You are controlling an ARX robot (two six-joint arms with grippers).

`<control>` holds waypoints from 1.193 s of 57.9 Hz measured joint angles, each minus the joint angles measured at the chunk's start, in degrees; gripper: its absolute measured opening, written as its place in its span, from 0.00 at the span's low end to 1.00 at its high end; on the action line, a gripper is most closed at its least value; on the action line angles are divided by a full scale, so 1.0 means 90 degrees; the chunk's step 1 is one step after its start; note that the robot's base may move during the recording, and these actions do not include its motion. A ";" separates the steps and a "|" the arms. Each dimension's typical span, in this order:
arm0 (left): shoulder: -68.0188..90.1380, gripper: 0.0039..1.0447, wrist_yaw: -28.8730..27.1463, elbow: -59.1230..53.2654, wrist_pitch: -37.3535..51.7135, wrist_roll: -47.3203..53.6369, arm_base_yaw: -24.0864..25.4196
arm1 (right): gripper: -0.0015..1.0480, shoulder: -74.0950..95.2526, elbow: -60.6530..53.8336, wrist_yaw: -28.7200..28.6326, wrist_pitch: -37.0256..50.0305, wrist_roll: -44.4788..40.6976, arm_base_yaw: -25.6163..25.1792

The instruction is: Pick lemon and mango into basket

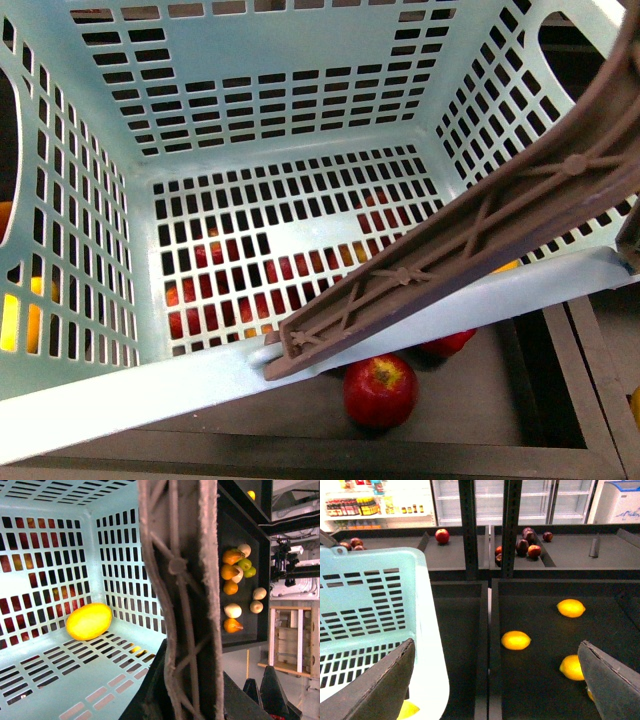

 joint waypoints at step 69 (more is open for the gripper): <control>0.0000 0.06 0.0012 0.0017 -0.0027 0.0015 0.0005 | 0.92 -0.0010 -0.0007 -0.0034 -0.0005 -0.0002 -0.0012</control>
